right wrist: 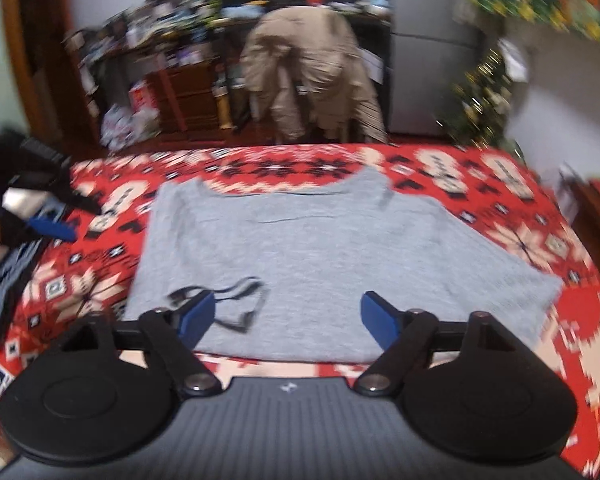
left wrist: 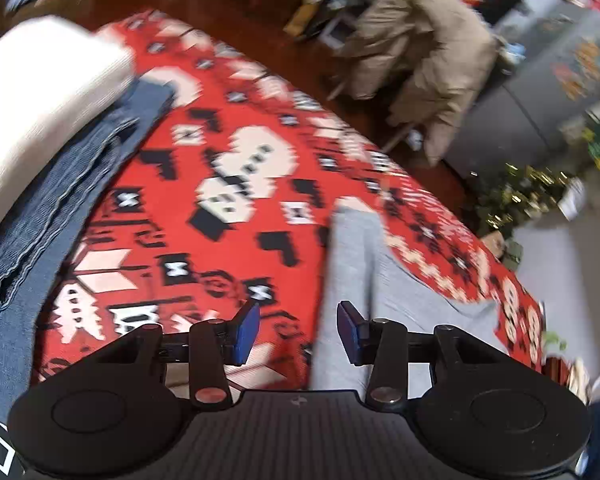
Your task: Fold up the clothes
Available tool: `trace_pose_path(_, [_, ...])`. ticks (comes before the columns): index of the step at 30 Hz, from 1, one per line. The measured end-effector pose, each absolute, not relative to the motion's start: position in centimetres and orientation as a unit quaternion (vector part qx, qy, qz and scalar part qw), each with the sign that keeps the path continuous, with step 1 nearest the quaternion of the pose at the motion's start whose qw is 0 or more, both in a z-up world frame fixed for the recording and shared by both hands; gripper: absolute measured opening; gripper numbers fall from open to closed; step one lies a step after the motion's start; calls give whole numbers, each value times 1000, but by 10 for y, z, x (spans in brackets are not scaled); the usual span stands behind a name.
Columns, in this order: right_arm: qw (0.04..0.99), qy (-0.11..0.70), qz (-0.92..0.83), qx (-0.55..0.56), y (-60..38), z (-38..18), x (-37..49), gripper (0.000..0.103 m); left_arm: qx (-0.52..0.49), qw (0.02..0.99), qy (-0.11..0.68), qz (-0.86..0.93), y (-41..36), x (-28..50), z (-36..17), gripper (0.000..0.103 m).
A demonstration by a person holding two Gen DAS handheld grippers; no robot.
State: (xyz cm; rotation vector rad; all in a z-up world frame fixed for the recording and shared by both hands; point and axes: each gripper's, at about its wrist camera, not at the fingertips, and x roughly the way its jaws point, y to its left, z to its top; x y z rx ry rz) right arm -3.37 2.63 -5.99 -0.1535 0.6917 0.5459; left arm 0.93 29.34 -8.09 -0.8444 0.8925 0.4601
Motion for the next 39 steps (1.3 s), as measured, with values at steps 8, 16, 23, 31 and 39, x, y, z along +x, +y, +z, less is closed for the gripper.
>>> trace_pose_path(8, [881,329,305,-149,108,-82,-29,60,-394,749,480,229,335,14,-109,44])
trace_pose_path(16, [874,333,297,-193,147,-113,-15,34,-358,757,489,244,334,20,-110,48])
trace_pose_path(23, [904,353,210,-118,122,-102,32,8,-342,763,500,227,322,30,-114,49])
trace_pose_path(31, [894,409,179,-39,90,-101,84,9,-340,765,498,224,320,32,-114,49])
trace_pose_path(39, [882,445,153,-20,84,-111,95,16,-326,772,499,221,315,35,-114,49])
